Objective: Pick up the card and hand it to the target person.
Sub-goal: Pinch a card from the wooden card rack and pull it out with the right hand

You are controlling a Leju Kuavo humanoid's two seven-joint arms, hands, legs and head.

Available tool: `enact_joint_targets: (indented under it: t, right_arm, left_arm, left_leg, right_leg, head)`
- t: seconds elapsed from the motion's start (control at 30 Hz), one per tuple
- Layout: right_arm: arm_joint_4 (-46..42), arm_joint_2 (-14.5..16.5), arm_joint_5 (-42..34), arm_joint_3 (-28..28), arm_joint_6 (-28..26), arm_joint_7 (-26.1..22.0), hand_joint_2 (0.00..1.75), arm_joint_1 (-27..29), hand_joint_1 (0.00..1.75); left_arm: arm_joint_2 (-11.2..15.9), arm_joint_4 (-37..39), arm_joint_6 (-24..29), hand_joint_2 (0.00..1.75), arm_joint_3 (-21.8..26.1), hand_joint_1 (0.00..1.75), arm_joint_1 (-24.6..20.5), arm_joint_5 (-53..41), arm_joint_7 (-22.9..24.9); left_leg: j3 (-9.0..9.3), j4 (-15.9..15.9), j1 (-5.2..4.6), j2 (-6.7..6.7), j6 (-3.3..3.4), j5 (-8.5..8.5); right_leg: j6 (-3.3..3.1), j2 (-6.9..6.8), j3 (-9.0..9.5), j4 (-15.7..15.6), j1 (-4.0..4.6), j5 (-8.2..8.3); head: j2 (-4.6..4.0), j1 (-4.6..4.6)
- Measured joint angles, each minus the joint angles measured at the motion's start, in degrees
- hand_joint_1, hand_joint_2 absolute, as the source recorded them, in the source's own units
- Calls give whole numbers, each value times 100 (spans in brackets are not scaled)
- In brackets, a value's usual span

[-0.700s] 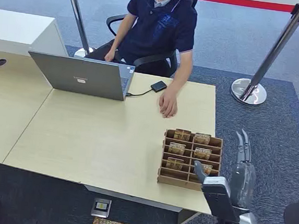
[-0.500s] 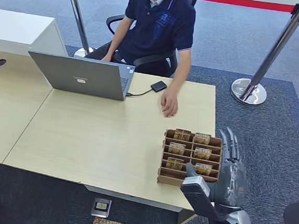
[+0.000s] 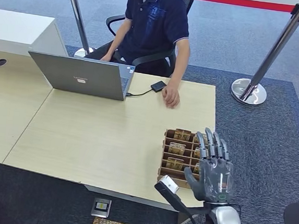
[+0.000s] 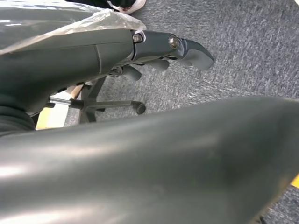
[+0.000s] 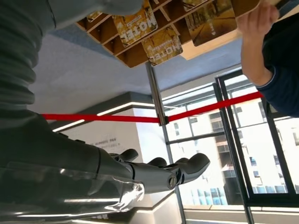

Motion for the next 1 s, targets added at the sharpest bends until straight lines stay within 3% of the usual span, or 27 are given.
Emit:
enact_joint_targets:
  t: [0.13, 0.27, 0.3, 0.5, 0.63, 0.9, 1.0]
  right_arm:
    - [211, -134, 241, 58, -14, 184, 175, -147, 12]
    - [394, -193, 282, 51, -50, 164, 175, -216, 154]
    - [433, -204, 273, 45, -59, 149, 175, -228, 157]
    - [715, -228, 220, -58, -113, 43, 175, -320, 139]
    - [832, -211, 231, -152, -124, 4, 175, -338, 106]
    - [892, -189, 262, -275, -122, -3, 175, -330, 96]
    - [938, -187, 257, -305, -119, -23, 175, -330, 86]
  left_arm:
    - [1, 3, -14, 0, 1, 0, -8, 5, 0]
    - [2, 4, -16, 0, 15, 0, -9, 32, 0]
    - [2, 4, -14, 0, 20, 0, -9, 38, 0]
    - [1, 6, 24, 0, 50, 0, -8, 49, 0]
    - [1, 9, 35, 0, 52, 0, -7, 50, 0]
    - [1, 17, 36, 0, 53, 0, -6, 56, 0]
    - [1, 19, 37, 0, 53, 0, -5, 62, 0]
  left_leg:
    - [-1, 0, 0, 0, 0, 1]
    - [-1, 0, 0, 0, 1, 1]
    - [-1, 0, 0, 0, 1, 1]
    - [-1, 1, 0, 0, 1, 1]
    - [-1, 1, 0, 0, 1, 1]
    - [-1, 1, 0, 0, 1, 1]
    - [-1, 1, 0, 0, 1, 2]
  right_leg:
    - [-2, 0, -1, 0, 0, 1]
    - [-2, 0, -1, 0, 0, 1]
    - [-2, 0, -1, 0, 0, 1]
    - [-2, 0, -1, 0, 0, 2]
    - [-2, 0, -1, 0, 0, 2]
    - [-2, 0, -1, 0, 0, 2]
    - [-2, 0, -1, 0, 0, 2]
  head:
    - [0, 1]
    - [0, -1]
    - [0, 0]
    - [0, 0]
    - [0, 0]
    - [0, 0]
    - [0, 0]
